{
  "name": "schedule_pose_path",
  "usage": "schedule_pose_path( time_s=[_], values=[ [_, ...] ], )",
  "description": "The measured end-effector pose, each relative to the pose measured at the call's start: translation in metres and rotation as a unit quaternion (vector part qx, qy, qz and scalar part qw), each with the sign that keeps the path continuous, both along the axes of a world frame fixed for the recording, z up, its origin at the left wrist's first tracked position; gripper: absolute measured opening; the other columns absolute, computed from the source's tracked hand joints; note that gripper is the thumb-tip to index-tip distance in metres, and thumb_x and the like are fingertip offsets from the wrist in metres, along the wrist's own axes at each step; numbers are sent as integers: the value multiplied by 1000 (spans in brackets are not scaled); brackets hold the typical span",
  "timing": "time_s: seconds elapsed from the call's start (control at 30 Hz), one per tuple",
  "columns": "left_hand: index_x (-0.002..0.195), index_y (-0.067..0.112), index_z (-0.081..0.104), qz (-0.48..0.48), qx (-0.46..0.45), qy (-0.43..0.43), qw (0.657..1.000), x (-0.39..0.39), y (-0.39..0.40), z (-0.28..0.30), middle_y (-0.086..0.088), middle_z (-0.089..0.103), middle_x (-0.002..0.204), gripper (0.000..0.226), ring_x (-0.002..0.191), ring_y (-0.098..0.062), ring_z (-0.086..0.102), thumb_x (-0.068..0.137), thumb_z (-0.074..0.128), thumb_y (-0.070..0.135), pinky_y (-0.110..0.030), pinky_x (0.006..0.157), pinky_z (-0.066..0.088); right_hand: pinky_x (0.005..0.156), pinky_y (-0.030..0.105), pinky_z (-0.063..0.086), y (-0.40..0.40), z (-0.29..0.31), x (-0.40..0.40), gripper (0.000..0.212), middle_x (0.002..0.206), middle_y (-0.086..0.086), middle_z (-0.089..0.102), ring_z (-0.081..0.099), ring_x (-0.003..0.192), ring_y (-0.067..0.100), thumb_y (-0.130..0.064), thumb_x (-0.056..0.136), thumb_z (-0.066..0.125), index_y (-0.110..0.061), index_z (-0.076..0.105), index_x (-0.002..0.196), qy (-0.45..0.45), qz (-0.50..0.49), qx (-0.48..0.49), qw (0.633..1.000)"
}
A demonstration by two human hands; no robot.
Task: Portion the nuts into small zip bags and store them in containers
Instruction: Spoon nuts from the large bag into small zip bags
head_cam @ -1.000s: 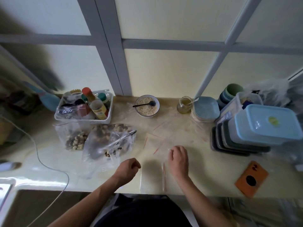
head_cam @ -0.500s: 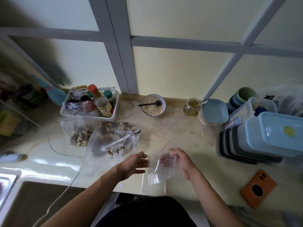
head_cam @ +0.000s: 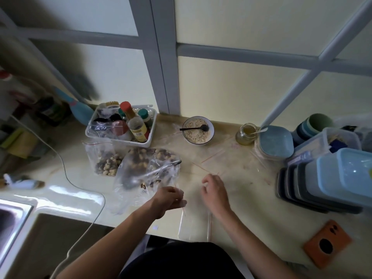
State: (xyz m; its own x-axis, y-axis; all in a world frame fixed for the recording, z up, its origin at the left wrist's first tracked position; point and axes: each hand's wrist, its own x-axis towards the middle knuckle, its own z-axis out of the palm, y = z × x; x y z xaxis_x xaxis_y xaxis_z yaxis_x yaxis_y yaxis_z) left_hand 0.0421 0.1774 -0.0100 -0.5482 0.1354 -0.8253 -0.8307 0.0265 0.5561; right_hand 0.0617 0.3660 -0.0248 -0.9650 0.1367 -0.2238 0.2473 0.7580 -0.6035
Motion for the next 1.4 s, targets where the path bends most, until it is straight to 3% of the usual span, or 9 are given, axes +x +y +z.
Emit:
schedule_pose_path(
  time_s=[0.17,0.3,0.43,0.63,0.77,0.9,1.1,1.27,1.4],
  values=[
    [101,-19,64,19,-20,43,999,-1,4,-3,-31,69,97,23,83,-31,72,85,72,-4,-33,78,61,74,30,51,-36,14,13,6,93,-1,67,62,82,17,-20,89,65,-15,66,92,-76,72,-99,990],
    [92,-14,68,37,-55,71,995,4,2,0,-31,71,95,17,79,-31,72,81,77,-5,-32,74,62,72,36,54,-39,14,18,14,89,-5,65,63,79,15,-30,87,68,-19,59,90,-73,53,-104,990],
    [86,-9,68,48,-27,74,996,9,5,4,-25,71,87,10,76,-28,72,81,76,-6,-28,68,60,68,32,54,-36,19,21,23,84,-6,66,64,76,12,-38,81,72,-22,56,85,-72,29,-120,990],
    [95,-14,66,33,15,59,998,14,2,11,-28,72,92,30,86,-34,73,79,81,6,-36,81,61,61,24,51,-29,26,25,23,68,-5,66,58,59,4,-32,81,78,-16,62,77,-90,27,-143,985],
    [92,-15,66,10,15,74,997,21,-1,15,-29,71,90,29,87,-34,73,78,81,4,-36,84,61,66,29,57,-27,28,24,12,67,-5,70,67,64,9,-26,86,72,-19,69,77,-109,-2,-136,985],
    [89,-14,64,-29,-42,104,993,26,4,19,-22,70,80,24,78,-30,73,81,80,2,-40,83,62,64,30,52,-34,32,29,13,71,-7,68,64,69,14,-24,84,70,-18,64,74,-105,-29,-94,990],
    [79,-1,60,-78,-199,155,965,38,15,27,-12,70,66,13,66,-26,74,75,72,4,-46,68,63,57,31,31,-37,35,36,21,79,7,58,43,64,23,-12,82,64,-15,45,75,10,-13,79,997],
    [85,14,55,-128,-307,212,919,39,8,31,-4,65,74,24,67,-22,62,73,73,25,-34,57,48,55,32,43,-25,43,30,10,80,10,61,61,68,31,-10,82,66,-9,56,81,29,-46,144,988],
    [94,13,55,-114,-325,228,911,32,1,37,0,60,79,32,68,-15,56,74,75,26,-29,56,39,61,30,38,-26,48,25,6,88,11,63,62,77,31,-13,89,60,-8,57,87,9,-51,142,988]
  ],
)
